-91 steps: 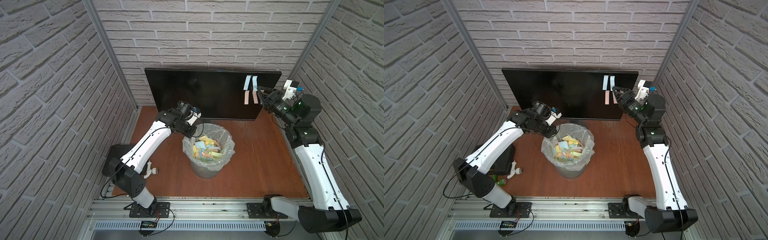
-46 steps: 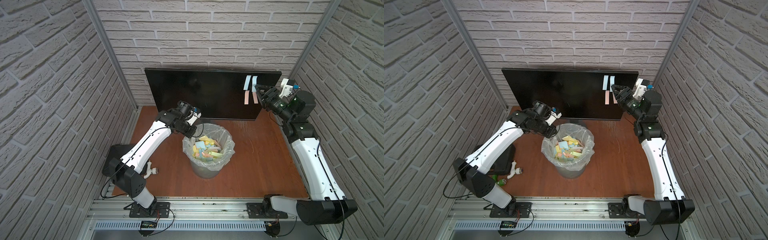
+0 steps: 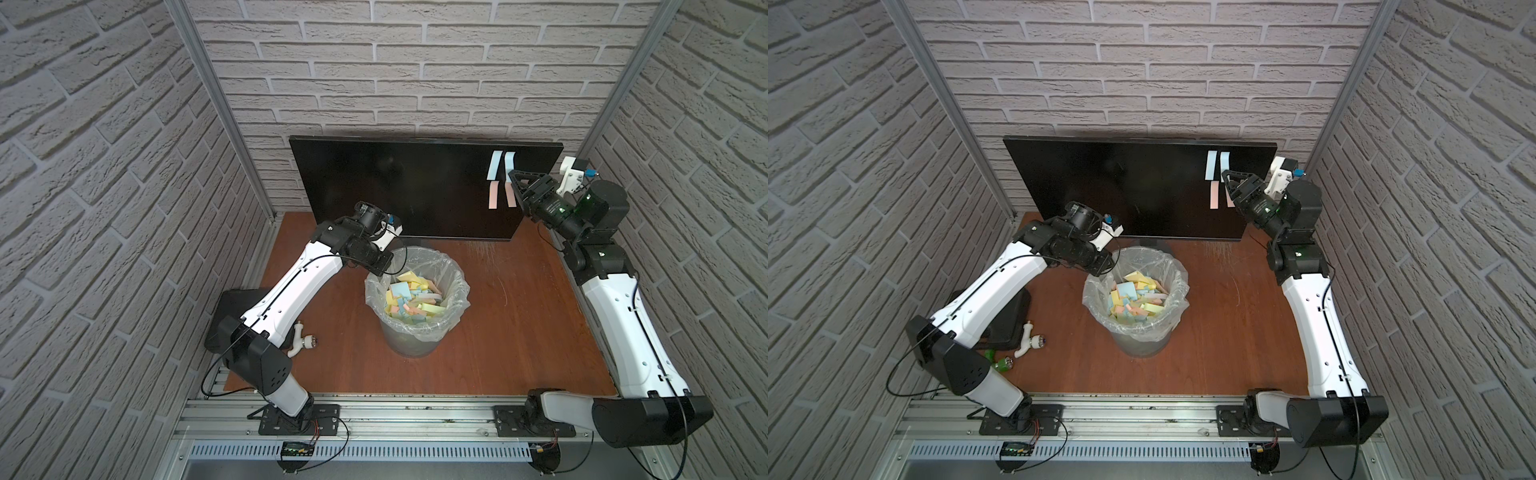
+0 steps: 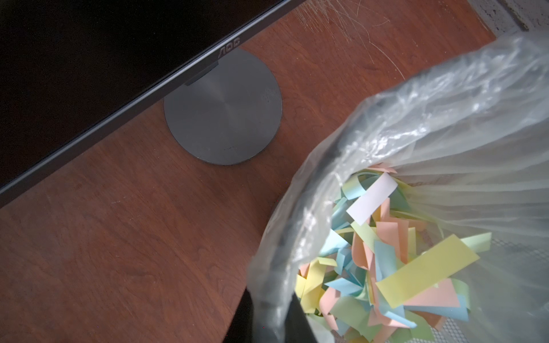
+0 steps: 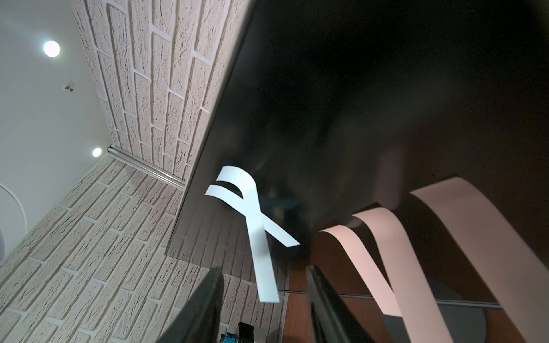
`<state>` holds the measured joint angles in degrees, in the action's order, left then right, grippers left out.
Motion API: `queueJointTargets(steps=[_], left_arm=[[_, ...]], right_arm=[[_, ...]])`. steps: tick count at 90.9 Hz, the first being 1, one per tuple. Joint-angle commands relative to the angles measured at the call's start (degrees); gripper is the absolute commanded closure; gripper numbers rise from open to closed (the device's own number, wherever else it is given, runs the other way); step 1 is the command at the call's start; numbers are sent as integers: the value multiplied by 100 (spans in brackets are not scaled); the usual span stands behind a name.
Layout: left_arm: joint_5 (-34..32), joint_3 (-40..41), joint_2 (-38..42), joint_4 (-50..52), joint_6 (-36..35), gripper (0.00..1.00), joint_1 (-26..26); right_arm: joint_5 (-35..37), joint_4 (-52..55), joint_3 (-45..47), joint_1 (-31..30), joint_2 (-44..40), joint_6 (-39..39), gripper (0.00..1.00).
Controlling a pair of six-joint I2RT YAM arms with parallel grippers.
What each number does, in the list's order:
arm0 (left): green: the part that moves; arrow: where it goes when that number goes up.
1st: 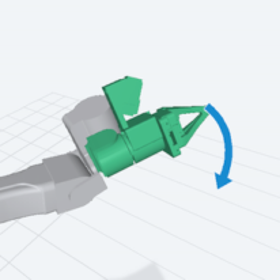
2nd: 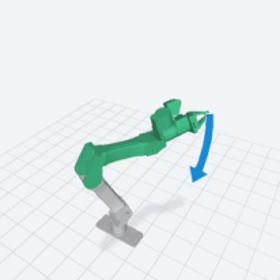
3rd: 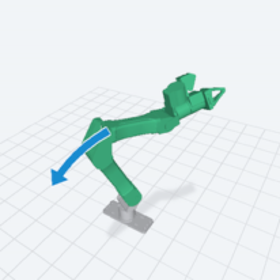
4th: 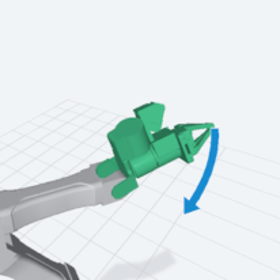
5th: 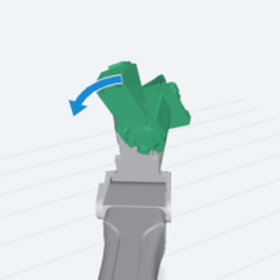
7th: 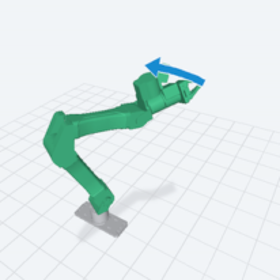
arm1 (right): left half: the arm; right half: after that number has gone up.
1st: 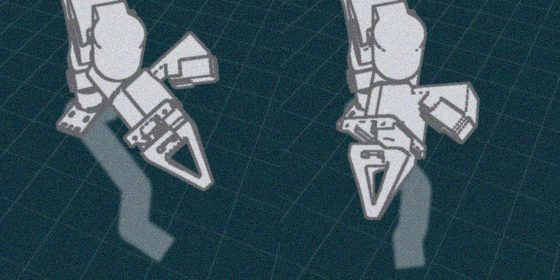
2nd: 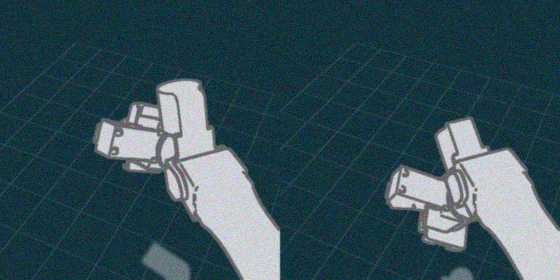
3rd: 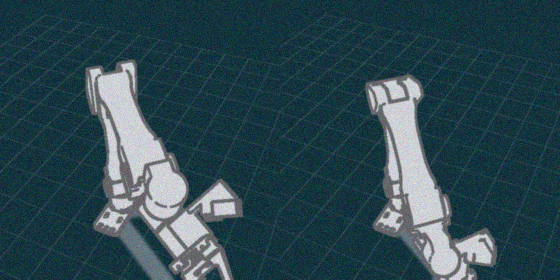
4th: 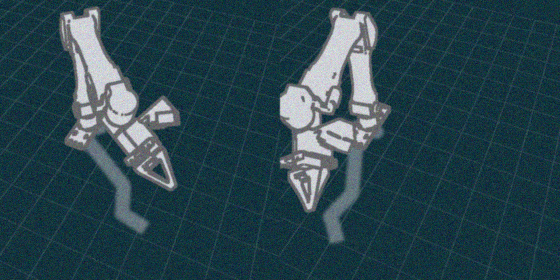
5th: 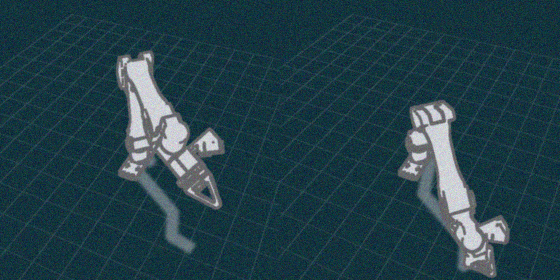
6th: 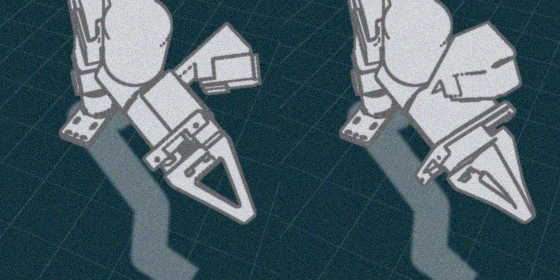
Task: Remove the sticky note from the monitor
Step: Tear off the sticky note from the monitor, then place the sticky note in the trash bin.
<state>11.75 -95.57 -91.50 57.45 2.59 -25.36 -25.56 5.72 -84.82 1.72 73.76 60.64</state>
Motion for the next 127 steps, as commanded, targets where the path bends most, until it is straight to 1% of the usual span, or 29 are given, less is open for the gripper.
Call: queueJointTargets(steps=[1, 10, 17, 29, 36, 76, 104, 109, 117, 127], left_arm=[[100, -129, -8, 12, -145, 83, 1], [100, -128, -8, 3, -145, 83, -3], [102, -126, -8, 10, -145, 83, -4], [87, -136, -1, 12, -145, 83, -4], [82, -143, -8, 14, -145, 83, -4], [108, -153, -24, 12, -145, 83, -4], [104, -164, -25, 20, -145, 83, -4], [109, -162, -25, 21, -140, 83, -4], [109, -164, -25, 21, -136, 83, -4], [109, -164, -23, 21, -136, 83, -3]], right_arm=[[-51, -353, -181, 29, 44, -46, 54], [-93, -402, -222, 22, 88, -6, 66], [-111, -420, -267, 20, 104, 8, 72], [-109, -416, -307, 21, 68, -6, 90], [-106, -401, -310, 19, 14, -53, 97], [-141, -203, -247, 6, -377, -297, 97], [-348, -162, -53, -47, -654, -412, 97], [-413, -43, -7, -152, -712, -558, 97], [-362, 482, 11, -551, -797, -1116, 97], [181, 1278, 90, -1443, -940, -2035, 97]])
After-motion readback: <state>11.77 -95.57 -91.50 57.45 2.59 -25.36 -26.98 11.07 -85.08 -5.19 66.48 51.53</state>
